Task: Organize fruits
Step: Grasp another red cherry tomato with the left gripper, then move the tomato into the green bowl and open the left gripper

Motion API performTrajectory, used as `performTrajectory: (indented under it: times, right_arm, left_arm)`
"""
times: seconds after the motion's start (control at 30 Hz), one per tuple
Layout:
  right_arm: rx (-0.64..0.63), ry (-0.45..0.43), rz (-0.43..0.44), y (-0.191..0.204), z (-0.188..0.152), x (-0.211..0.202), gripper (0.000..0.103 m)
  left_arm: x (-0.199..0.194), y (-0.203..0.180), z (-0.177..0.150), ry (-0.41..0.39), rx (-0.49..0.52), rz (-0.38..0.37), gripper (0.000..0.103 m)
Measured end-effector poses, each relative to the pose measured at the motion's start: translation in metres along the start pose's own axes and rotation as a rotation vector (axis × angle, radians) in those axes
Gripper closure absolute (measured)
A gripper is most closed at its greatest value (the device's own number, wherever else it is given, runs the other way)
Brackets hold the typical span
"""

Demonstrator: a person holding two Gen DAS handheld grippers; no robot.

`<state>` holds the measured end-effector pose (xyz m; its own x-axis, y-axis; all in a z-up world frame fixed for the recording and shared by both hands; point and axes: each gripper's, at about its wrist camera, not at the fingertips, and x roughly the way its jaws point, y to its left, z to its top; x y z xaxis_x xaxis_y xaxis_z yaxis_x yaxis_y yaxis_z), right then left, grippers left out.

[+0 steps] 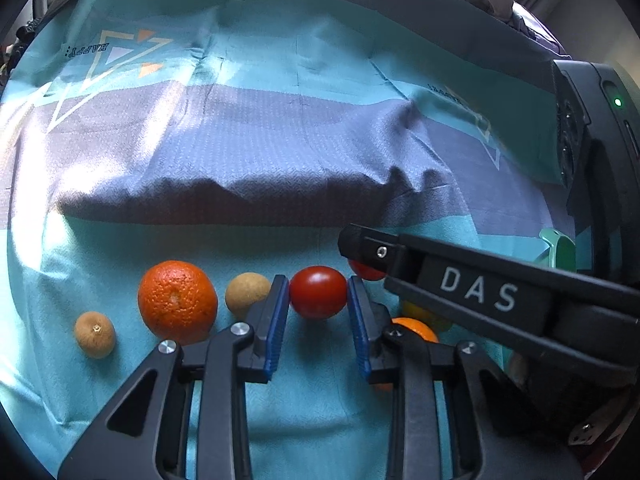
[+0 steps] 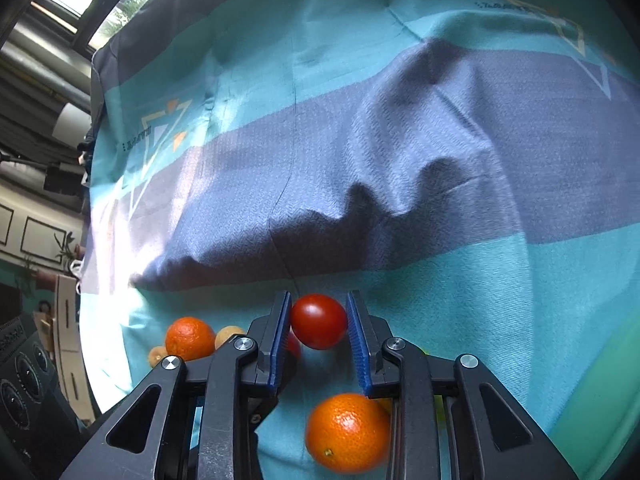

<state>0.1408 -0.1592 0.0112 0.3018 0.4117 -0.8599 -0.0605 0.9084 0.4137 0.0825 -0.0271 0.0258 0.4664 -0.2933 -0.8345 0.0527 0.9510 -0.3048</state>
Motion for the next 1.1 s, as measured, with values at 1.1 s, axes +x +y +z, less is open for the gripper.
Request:
performTrajectory:
  times: [1.1]
  right_arm:
    - [0.116,-0.553,-0.158,-0.079,-0.107,-0.203,0.073]
  left_arm:
    - [-0.104,-0.137,-0.048,-0.214,0.293,-0.262,0.073]
